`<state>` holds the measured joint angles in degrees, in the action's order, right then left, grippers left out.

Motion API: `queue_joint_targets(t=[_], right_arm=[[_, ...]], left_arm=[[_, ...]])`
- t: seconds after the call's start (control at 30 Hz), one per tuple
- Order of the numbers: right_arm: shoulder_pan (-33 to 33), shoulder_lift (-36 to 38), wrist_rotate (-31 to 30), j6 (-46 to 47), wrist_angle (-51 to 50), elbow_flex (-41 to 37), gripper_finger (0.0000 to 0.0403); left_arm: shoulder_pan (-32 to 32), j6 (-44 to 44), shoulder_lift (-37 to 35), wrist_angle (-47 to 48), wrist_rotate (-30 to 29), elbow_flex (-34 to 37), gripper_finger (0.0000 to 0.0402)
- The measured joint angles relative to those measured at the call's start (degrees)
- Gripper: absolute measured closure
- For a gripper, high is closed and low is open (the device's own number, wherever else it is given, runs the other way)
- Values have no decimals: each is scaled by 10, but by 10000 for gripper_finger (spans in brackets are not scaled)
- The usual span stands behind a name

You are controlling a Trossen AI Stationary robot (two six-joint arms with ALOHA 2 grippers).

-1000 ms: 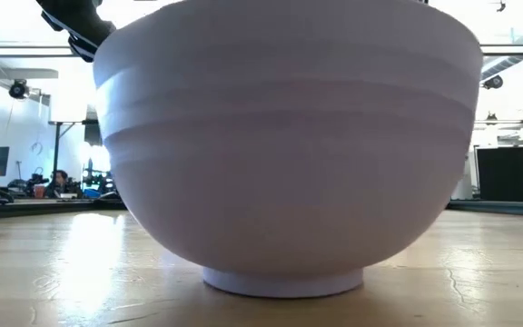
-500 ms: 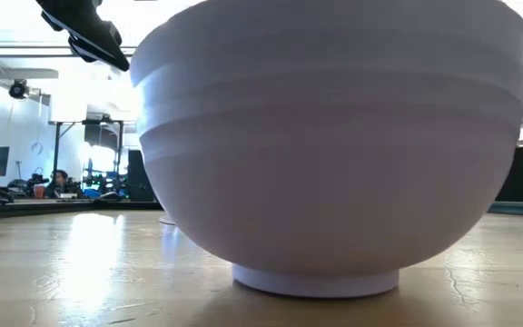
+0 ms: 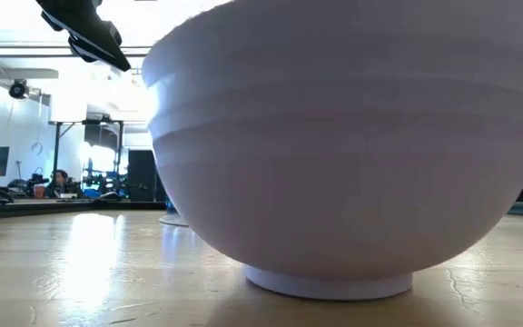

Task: Pick & Place Utensil
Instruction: Put the purple bowl with the utensils on the brown mat

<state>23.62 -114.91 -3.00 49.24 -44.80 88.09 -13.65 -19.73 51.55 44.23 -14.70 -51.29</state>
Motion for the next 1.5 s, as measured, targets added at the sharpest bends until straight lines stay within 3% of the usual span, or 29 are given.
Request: queue_joint_targets(t=[0.4, 0.77, 1.23, 1.5], right_arm=[[-4, 27, -1, -22, -5, 6, 394], [-46, 68, -11, -78, -19, 5, 394], [-151, 85, -14, -189, -49, 5, 394], [-229, 85, 17, -265, -50, 4, 394]], left_arm=[[0, 0, 0, 1, 0, 0, 243], [0, 0, 0, 5, 0, 0, 243], [0, 0, 0, 4, 0, 0, 243], [0, 1, 0, 4, 0, 0, 243]])
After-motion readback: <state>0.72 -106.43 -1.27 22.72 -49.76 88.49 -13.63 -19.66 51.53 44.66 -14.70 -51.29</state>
